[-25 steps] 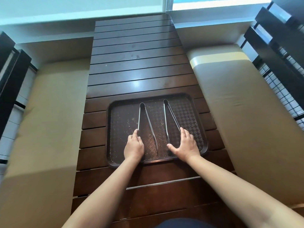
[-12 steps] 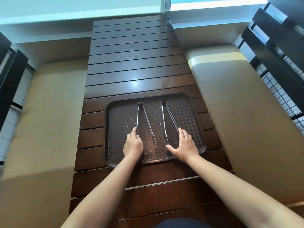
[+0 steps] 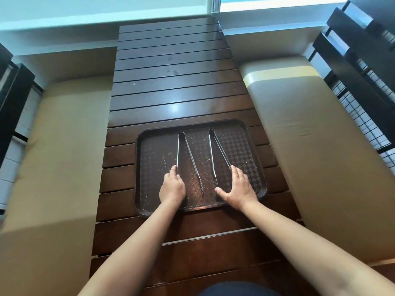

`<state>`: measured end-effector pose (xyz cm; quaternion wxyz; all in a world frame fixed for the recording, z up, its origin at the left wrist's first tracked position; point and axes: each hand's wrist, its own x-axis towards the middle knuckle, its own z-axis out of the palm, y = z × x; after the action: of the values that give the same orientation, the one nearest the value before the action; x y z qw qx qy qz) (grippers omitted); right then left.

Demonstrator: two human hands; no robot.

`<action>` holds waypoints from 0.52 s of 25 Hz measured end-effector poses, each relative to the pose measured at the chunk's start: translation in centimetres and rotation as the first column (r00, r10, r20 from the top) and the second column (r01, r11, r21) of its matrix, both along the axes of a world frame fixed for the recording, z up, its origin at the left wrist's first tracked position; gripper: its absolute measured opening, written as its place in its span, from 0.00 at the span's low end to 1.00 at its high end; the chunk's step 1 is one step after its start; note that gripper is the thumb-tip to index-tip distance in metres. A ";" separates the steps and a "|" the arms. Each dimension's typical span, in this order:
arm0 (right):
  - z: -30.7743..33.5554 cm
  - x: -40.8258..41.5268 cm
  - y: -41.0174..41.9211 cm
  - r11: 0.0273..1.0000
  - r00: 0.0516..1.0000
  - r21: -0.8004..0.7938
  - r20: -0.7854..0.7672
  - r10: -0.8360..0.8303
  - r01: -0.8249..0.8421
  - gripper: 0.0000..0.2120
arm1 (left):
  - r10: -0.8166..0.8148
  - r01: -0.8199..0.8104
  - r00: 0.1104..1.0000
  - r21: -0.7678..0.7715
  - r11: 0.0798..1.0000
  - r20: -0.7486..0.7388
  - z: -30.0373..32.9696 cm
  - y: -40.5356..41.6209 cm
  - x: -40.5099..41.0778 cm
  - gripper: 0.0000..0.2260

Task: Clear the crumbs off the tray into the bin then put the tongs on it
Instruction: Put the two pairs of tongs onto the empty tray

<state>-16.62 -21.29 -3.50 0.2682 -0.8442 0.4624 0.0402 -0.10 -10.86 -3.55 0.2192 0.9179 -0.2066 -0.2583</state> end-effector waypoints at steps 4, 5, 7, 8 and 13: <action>-0.1 0.1 -0.2 1.000 1.000 0.000 0.005 -0.015 0.015 0.46 | -0.010 0.010 1.000 0.001 1.000 -0.002 -0.1 0.1 -0.1 0.19; -0.1 0.2 -0.2 1.000 1.000 -0.005 0.002 -0.014 0.014 0.46 | -0.010 0.010 1.000 -0.001 1.000 -0.002 -0.1 0.1 -0.1 0.19; -0.2 0.3 -0.1 1.000 1.000 -0.013 -0.006 -0.013 0.013 0.46 | -0.008 0.008 1.000 -0.008 1.000 -0.003 -0.1 0.2 -0.1 0.19; -0.2 0.3 -0.1 1.000 1.000 -0.014 -0.008 -0.013 0.013 0.46 | -0.006 0.006 1.000 -0.011 1.000 -0.003 -0.1 0.2 -0.2 0.19; -0.2 0.2 -0.2 1.000 1.000 -0.002 -0.007 -0.011 0.011 0.46 | -0.008 0.008 1.000 -0.015 1.000 0.003 -0.1 0.0 -0.1 0.19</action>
<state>-16.41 -21.49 -3.69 0.2658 -0.8418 0.4679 0.0412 -0.16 -10.84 -3.65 0.2247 0.9157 -0.2127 -0.2563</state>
